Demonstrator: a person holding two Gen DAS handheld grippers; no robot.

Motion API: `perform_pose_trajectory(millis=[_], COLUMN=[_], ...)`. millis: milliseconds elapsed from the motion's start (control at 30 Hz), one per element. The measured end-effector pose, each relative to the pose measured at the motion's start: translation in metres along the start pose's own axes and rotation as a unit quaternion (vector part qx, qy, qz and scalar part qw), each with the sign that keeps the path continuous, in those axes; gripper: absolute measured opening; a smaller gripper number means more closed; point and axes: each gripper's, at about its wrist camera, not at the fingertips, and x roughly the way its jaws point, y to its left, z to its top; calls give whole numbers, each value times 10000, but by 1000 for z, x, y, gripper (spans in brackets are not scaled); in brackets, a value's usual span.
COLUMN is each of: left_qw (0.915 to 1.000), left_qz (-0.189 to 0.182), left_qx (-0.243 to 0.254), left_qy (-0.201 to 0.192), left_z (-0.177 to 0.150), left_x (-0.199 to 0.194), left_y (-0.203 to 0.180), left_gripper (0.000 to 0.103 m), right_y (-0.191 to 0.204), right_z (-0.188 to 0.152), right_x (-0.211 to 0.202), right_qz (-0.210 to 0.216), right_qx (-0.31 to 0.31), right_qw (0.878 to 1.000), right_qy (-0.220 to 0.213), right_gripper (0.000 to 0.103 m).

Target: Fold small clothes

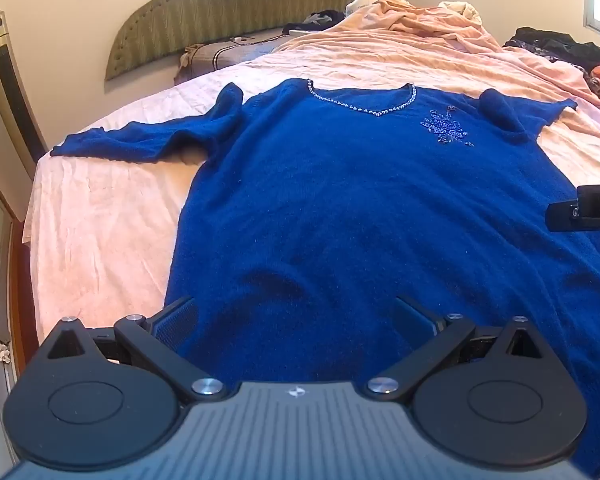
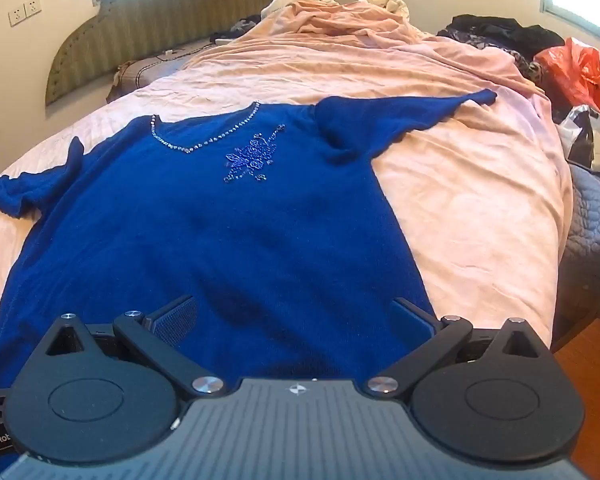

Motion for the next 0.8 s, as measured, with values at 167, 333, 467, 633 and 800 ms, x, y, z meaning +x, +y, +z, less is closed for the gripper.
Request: perform_pose_trajectory(millis=[167,333,467,633,800], left_qw=[10000,10000,10000,10000,10000], left_qz=[55,74,57,74,62], left_qx=[-33,-31,-23,-22,-53], left_qy=[14,25,15,27,40], left_z=[0,-4,-5,-5,-6], left_x=[0,0,0,-1,-1], left_y=[-1,-1,0,1,3], left_gripper=[103,103,103,103,103], right_y=[-1,-7,-5,-7,-10], right_z=[-3,-6,-6,-7,-6], right_x=[5,1,2,1,1], right_qz=[5,78,75,58,69], right_qx=[82,101,117,193,275], right_qw=[9999,9999,9998,9997,9995], right_qy=[58,93,138,124,114], right_gripper=[103,103,103,103,103])
